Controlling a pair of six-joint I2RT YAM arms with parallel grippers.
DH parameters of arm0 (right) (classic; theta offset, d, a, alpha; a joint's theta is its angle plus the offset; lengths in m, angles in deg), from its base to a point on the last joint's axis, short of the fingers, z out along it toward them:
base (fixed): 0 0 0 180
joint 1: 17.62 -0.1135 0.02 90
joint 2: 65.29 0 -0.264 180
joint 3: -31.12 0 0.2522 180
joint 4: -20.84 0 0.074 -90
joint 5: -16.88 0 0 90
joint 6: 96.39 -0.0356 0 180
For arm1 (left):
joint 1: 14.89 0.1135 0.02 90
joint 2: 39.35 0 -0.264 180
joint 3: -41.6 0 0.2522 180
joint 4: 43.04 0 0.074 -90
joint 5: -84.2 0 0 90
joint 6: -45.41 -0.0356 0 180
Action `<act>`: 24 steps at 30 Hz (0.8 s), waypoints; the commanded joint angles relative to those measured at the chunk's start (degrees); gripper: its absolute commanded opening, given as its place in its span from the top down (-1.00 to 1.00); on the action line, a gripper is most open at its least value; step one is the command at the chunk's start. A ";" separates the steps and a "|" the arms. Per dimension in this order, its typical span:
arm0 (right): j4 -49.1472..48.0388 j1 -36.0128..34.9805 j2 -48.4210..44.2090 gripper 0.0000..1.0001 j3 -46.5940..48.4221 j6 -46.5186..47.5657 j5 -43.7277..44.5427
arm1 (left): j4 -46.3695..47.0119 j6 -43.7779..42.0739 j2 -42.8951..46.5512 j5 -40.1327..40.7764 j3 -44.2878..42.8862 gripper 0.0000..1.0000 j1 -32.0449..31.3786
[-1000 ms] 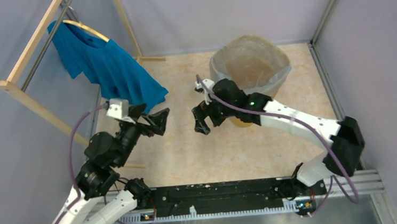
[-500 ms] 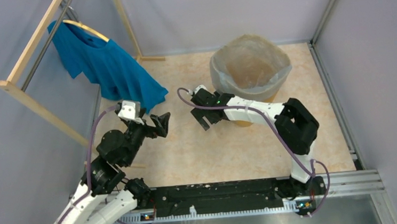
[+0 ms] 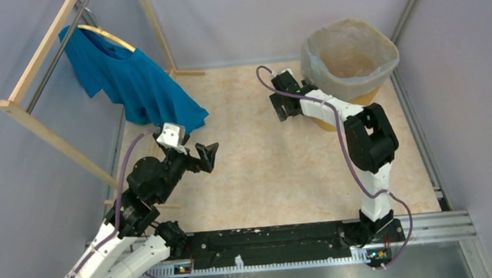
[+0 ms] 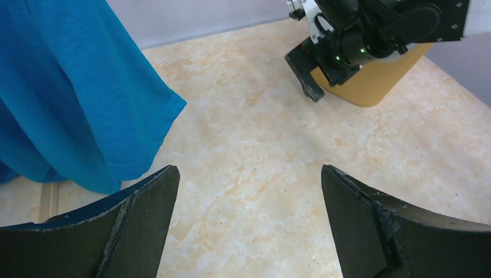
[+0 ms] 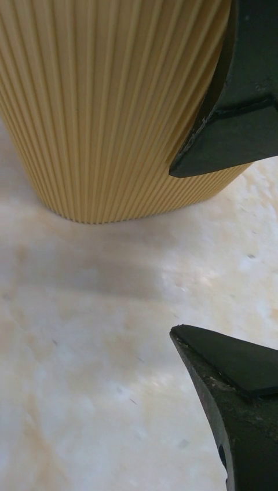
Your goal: Put the trash bags into the trash bin
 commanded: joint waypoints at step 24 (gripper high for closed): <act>-5.12 11.05 13.51 -0.97 24.60 10.32 -5.42 | 2.22 -0.99 -1.74 -3.95 0.63 -0.98 -0.01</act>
